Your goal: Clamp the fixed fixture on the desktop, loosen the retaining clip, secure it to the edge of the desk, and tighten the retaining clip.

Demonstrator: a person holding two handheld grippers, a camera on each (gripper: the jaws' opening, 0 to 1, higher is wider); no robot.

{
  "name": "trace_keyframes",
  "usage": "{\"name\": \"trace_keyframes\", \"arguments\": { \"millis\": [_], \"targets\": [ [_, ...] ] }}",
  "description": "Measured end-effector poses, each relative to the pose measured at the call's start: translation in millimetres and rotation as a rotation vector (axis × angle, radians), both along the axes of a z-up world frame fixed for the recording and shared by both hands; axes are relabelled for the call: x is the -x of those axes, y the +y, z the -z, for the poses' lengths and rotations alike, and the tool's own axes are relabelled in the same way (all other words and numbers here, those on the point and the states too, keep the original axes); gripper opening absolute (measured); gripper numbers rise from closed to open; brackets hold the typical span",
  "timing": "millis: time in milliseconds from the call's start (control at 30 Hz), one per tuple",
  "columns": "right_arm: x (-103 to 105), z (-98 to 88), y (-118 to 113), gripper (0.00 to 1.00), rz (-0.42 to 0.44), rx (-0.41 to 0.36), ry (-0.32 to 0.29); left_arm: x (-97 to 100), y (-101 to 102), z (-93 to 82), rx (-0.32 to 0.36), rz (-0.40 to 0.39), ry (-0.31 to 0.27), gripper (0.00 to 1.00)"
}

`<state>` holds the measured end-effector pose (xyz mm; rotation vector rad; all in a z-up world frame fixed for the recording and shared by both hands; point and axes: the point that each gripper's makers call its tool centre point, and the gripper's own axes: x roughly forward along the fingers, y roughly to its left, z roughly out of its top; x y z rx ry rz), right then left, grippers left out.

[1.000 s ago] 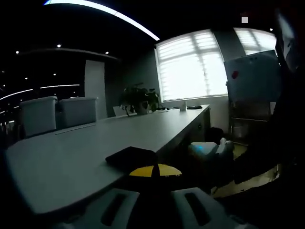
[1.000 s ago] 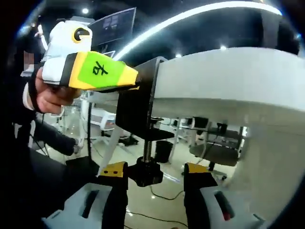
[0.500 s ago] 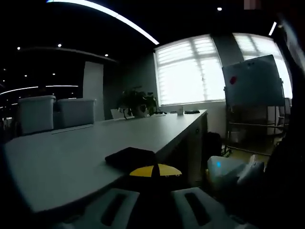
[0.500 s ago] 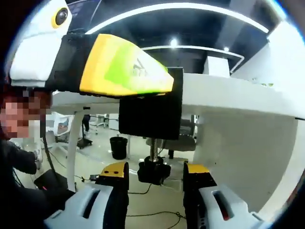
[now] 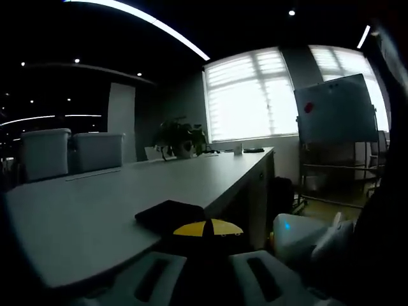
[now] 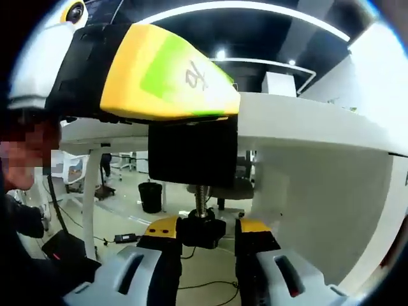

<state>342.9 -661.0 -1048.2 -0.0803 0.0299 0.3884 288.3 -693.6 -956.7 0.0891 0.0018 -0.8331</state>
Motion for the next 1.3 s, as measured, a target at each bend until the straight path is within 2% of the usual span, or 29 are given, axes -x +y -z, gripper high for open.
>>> {"name": "trace_keyframes", "arguments": {
  "millis": [67, 233, 400, 600, 667, 733, 800, 867, 1067, 1200, 1233, 1267, 1300],
  "targets": [
    [1, -1.6, 3, 0.25, 0.002, 0.031, -0.012, -0.1, 0, 0.0, -0.003, -0.001, -0.003, 0.01],
    [-2, -0.9, 3, 0.24, -0.001, 0.018, 0.017, -0.7, 0, 0.5, -0.003, -0.006, -0.001, 0.01],
    [-2, -0.7, 5, 0.24, -0.061, 0.032, 0.021, -1.3, 1, 0.9, 0.005, -0.013, -0.001, 0.01],
    [-1, -1.1, 11, 0.23, -0.225, 0.054, 0.012, -2.1, -1, 1.1, -0.009, -0.027, -0.008, 0.01],
    [1, -0.5, 14, 0.23, -0.301, 0.028, 0.024, -1.4, -2, 1.0, -0.013, -0.033, -0.011, 0.01],
    [0, -1.7, 15, 0.23, -0.377, 0.058, -0.002, -1.2, -2, 1.0, -0.017, -0.038, -0.013, 0.01],
    [2, -1.8, 19, 0.23, -0.468, 0.04, 0.007, -1.3, -2, 1.1, -0.023, -0.039, -0.011, 0.01],
    [4, -2.2, 20, 0.23, -0.556, 0.056, -0.006, -1.4, -2, 1.2, -0.029, -0.043, -0.009, 0.01],
    [11, -1.3, 23, 0.23, -0.766, 0.051, -0.001, -2.1, -3, 1.1, -0.044, -0.059, -0.001, 0.01],
    [13, -1.6, 23, 0.23, -0.856, 0.057, -0.018, -2.7, -2, 1.2, -0.041, -0.065, 0.008, 0.01],
    [12, -1.1, 24, 0.23, -0.867, 0.052, -0.014, -2.9, -2, 1.2, -0.041, -0.066, 0.01, 0.01],
    [15, -1.7, 23, 0.23, -0.883, 0.078, -0.046, -2.6, -2, 1.1, -0.042, -0.067, 0.012, 0.01],
    [15, -2.1, 24, 0.24, -0.877, 0.064, -0.038, -2.5, -2, 1.1, -0.044, -0.067, 0.014, 0.01]
  ]
}}
